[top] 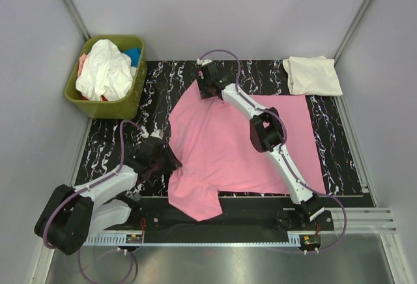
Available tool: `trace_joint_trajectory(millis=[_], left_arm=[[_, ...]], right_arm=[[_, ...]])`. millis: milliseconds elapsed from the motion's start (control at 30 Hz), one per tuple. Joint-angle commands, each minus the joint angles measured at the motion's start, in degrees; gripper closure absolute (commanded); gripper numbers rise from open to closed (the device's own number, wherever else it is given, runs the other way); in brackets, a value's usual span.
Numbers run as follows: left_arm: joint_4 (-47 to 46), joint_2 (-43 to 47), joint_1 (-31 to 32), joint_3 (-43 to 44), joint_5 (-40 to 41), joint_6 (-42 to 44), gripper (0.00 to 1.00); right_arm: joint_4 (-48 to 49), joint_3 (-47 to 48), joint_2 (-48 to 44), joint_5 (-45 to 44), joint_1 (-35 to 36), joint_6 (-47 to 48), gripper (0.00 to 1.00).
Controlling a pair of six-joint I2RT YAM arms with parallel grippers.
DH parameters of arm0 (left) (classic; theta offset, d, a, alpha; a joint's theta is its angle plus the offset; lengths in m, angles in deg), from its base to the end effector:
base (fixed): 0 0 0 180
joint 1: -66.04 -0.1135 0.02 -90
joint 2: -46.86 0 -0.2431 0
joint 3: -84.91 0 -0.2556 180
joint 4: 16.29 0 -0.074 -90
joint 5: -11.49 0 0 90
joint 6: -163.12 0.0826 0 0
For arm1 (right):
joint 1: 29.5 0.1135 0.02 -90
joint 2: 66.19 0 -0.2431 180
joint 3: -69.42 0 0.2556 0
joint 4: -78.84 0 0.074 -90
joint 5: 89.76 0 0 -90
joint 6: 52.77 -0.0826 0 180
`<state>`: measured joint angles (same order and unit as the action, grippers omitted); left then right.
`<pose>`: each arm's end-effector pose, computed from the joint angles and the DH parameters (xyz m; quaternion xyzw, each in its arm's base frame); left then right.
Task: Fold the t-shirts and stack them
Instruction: Flatten the tshirt out
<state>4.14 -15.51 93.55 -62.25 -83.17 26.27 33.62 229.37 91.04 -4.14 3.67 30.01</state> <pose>0.2011 -0.1123 0.0832 -0.1440 0.9278 -0.2372 0.2495 0.5180 0.3311 0.1141 -0.1904 0.8947 0.1061 0.3898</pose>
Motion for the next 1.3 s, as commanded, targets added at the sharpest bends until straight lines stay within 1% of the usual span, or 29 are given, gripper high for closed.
trace_joint_trajectory(millis=[0,133,267,333,400,500,567,633,667,733,800,867,967,1200,1267], left_arm=[[5.98,-1.88,0.71,-2.48,1.85,0.44,0.69],[6.07,-1.88,0.88,-2.39,2.29,0.27,0.72],[6.15,-1.79,1.06,-2.30,2.64,0.18,0.72],[6.15,-1.88,1.14,-2.30,2.64,0.18,0.73],[6.16,-1.97,1.15,-2.30,2.73,0.09,0.73],[6.24,-1.97,1.23,-2.22,2.82,0.09,0.73],[6.24,-2.05,1.23,-2.22,2.91,0.09,0.73],[6.24,-1.97,1.32,-2.22,3.00,0.09,0.74],[6.24,-2.05,1.32,-2.22,3.08,-0.08,0.74],[6.24,-1.97,1.41,-2.22,3.08,-0.08,0.74],[6.24,-1.97,1.41,-2.22,3.17,-0.08,0.75],[6.24,-1.97,1.50,-2.13,3.17,-0.08,0.75],[6.33,-2.05,1.50,-2.13,3.35,-0.17,0.76],[6.33,-2.06,1.67,-2.04,3.52,-0.26,0.77],[6.42,-2.14,1.67,-2.04,3.61,-0.17,0.77]], right_arm=[[-1.15,-0.99,-5.78,-4.05,-0.56,1.86,0.55],[-1.15,-2.57,-7.37,-5.19,-0.56,2.65,0.56],[-1.58,-3.02,-6.94,-5.20,-0.56,3.27,0.57],[-1.93,-2.40,-6.15,-5.20,-0.56,2.74,0.66],[-2.02,-2.31,-5.79,-5.11,-0.56,2.57,0.71],[-1.94,-2.40,-5.70,-4.67,-0.56,2.39,0.75],[-1.85,-2.58,-5.79,-3.54,-0.56,2.48,0.83],[-1.67,-3.19,-6.23,-2.74,-0.56,2.39,0.97],[-0.54,-3.89,-7.28,-2.74,-0.56,2.30,1.00],[1.13,-6.09,-8.69,-3.17,-0.56,2.39,1.00],[2.98,-6.53,-10.01,-5.45,-0.56,3.79,1.00],[3.51,-5.57,-10.10,-8.34,-0.74,4.58,1.00],[3.08,-2.67,-9.40,-9.67,-1.88,4.94,1.00],[4.74,-1.26,-9.04,-10.91,-5.21,4.24,1.00],[5.18,-1.35,-8.87,-10.04,-6.18,3.54,1.00]])
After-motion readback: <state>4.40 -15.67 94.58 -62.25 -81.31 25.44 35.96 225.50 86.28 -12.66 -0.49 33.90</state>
